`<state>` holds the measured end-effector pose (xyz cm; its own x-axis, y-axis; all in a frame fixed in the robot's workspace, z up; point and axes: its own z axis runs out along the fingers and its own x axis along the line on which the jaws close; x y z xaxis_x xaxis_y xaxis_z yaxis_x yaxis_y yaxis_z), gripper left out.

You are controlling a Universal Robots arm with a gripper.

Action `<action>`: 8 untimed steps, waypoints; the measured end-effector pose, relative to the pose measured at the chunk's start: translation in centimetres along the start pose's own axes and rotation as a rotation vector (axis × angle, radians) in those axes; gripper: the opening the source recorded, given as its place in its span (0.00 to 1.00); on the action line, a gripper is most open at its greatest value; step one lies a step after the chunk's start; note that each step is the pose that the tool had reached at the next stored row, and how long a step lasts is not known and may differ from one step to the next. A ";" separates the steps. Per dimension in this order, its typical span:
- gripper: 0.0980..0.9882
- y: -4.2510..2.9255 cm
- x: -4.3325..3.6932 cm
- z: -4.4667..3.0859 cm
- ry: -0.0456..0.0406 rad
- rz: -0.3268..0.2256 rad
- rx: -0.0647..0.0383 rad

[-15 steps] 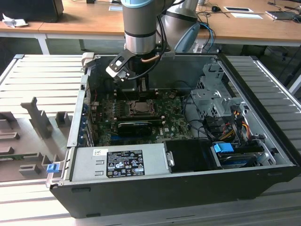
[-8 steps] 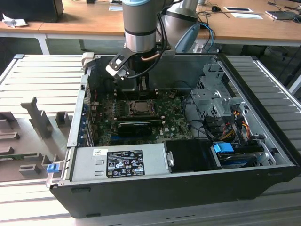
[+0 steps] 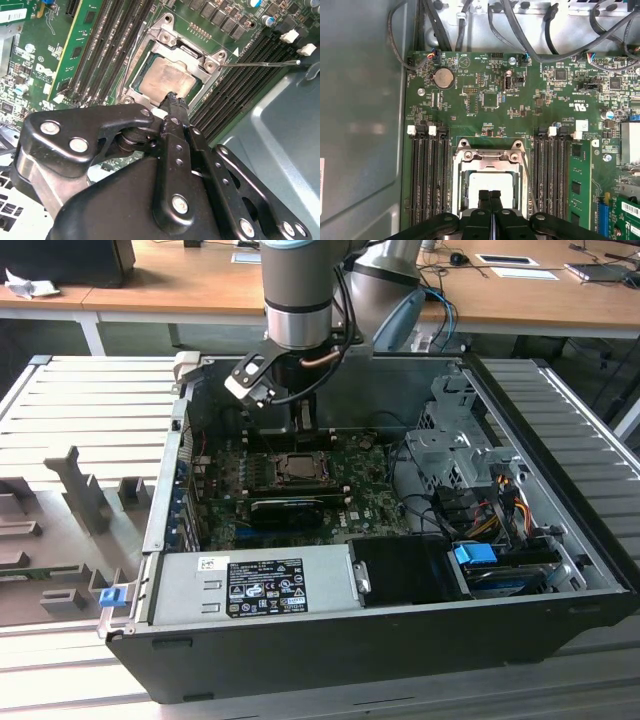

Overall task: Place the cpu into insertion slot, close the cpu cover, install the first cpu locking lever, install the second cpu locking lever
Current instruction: 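Install the first cpu locking lever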

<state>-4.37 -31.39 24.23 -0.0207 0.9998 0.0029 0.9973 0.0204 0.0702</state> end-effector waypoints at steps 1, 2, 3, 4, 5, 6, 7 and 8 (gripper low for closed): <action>0.01 0.01 0.00 -0.10 -0.0001 0.000 0.000; 0.01 0.02 0.00 -0.22 0.0000 0.000 0.000; 0.01 0.02 0.00 -0.36 0.0000 0.000 0.000; 0.01 0.04 0.00 -0.55 0.0000 0.000 0.000; 0.01 0.05 0.00 -0.68 0.0001 0.000 0.000; 0.01 0.06 0.00 -0.85 0.0000 0.000 0.000; 0.01 0.07 0.00 -0.98 0.0000 0.000 0.000; 0.01 0.07 0.00 -1.04 0.0001 0.000 0.000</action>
<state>-4.37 -31.39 25.28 -0.0207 0.9998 0.0029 0.9973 0.0204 0.0702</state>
